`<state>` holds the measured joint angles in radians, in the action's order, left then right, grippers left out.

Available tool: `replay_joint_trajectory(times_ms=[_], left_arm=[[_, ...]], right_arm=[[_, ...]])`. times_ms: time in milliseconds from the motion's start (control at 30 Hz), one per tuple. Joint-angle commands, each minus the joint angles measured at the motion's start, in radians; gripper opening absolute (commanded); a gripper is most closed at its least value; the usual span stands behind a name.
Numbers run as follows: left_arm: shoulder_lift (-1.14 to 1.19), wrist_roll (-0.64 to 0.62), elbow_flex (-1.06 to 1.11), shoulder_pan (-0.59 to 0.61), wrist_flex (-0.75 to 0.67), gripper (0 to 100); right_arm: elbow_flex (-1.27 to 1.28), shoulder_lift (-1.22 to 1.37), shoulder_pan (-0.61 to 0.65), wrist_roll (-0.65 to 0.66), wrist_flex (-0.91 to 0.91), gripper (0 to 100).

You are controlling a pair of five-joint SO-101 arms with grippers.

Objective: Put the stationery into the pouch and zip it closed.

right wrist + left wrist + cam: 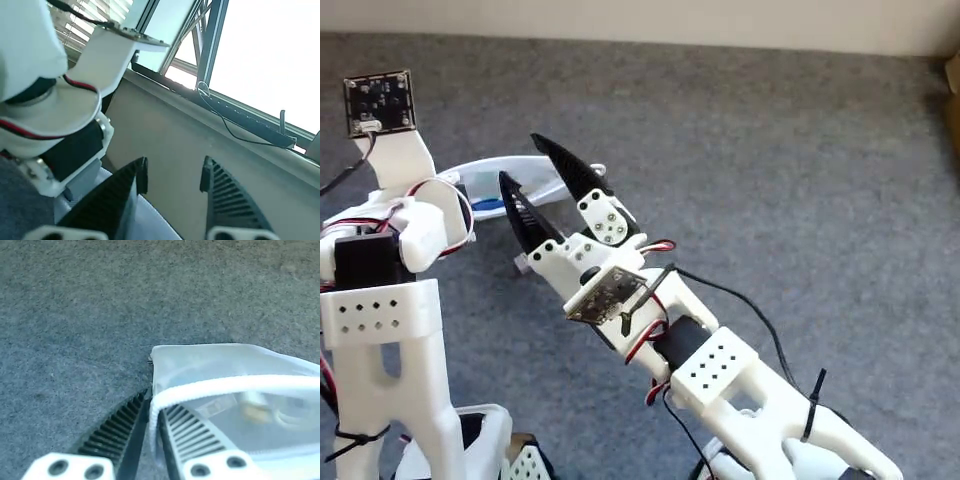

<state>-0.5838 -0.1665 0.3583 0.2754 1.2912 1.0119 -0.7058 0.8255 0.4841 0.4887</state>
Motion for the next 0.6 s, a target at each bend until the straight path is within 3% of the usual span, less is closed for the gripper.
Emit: replay_joint_trajectory(times_ms=[0,133,333,567], left_arm=[[0.022,0.008,0.016,-0.008,-0.002,1],[0.022,0.008,0.016,-0.008,-0.002,1],[0.022,0.006,0.016,-0.008,-0.006,1],[0.022,0.008,0.007,-0.008,-0.006,1]], right_arm=[[0.022,-0.099,0.012,0.015,0.012,16.3],[0.082,-0.252,0.013,0.015,-0.008,16.3],[0.113,-0.44,0.012,0.012,-0.28,16.3],[0.113,-0.524,0.004,-0.224,-0.515,16.3]])
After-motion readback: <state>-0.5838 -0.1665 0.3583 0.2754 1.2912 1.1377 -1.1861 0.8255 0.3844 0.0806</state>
